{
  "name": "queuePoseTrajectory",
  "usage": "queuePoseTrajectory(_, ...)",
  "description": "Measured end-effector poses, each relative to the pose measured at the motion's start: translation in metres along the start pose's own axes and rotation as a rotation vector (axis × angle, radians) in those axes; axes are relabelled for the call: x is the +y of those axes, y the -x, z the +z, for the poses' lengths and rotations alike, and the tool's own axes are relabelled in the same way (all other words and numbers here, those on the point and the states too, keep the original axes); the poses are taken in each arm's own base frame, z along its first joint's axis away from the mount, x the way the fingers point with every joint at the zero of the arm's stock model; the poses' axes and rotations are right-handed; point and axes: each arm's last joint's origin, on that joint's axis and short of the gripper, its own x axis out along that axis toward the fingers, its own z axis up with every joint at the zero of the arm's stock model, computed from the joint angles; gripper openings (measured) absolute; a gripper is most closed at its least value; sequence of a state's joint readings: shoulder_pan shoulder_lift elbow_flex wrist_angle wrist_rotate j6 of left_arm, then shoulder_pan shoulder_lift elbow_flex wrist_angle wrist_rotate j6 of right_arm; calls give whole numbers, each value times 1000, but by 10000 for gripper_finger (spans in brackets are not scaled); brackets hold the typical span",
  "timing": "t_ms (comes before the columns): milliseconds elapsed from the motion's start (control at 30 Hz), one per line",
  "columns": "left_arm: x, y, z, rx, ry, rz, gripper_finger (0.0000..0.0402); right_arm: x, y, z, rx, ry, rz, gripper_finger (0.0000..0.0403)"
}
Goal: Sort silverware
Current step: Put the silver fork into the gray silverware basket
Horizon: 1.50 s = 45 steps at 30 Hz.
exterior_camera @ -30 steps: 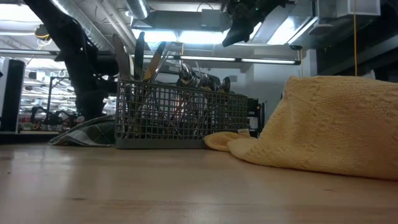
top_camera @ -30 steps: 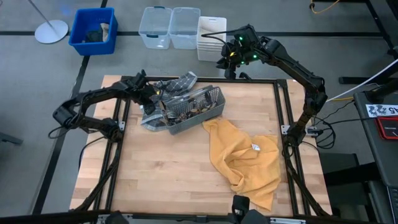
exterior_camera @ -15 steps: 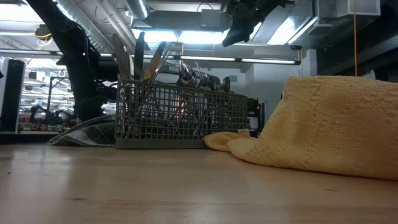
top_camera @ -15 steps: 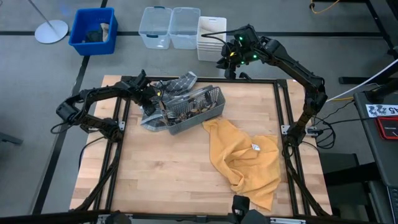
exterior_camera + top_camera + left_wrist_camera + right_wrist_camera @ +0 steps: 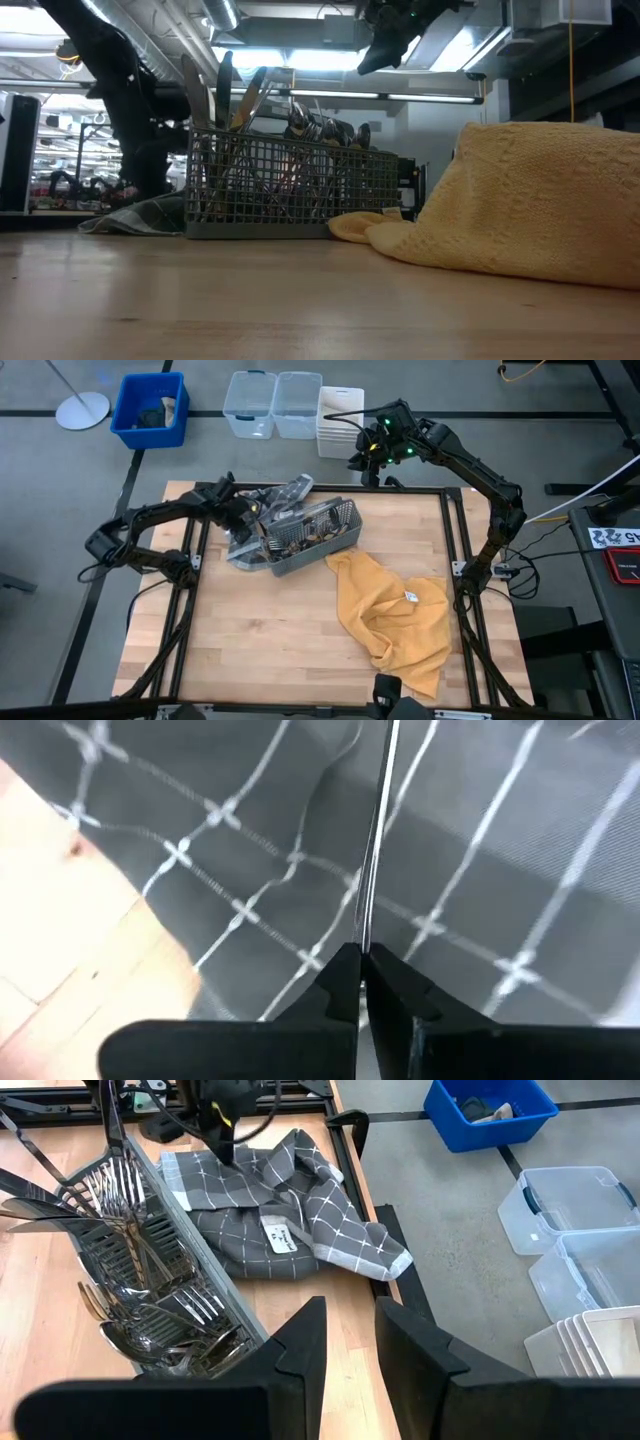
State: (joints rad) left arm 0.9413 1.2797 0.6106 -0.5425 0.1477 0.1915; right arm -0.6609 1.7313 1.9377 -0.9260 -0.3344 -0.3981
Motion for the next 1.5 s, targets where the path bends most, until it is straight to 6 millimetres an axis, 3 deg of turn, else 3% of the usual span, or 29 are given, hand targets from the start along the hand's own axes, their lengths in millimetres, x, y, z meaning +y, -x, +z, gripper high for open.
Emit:
queuePoseTrajectory(533,-14,70,-5,-377,73,-42,1,0,0,0,-2,-105,3,90)
queuePoseTrajectory(733,-20,94,-10,-531,83,-66,1,2,0,6,-87,-123,113,90)
queuePoseTrajectory(867,-24,111,-6,-687,70,-160,1,10,-6,18,-183,-86,179,90)
queuePoseTrajectory(1167,-34,140,1,-938,75,-361,1,46,-25,52,-381,69,201,90)
queuePoseTrajectory(1500,-60,155,7,-1085,-121,-477,1,79,-56,74,-520,104,149,90)
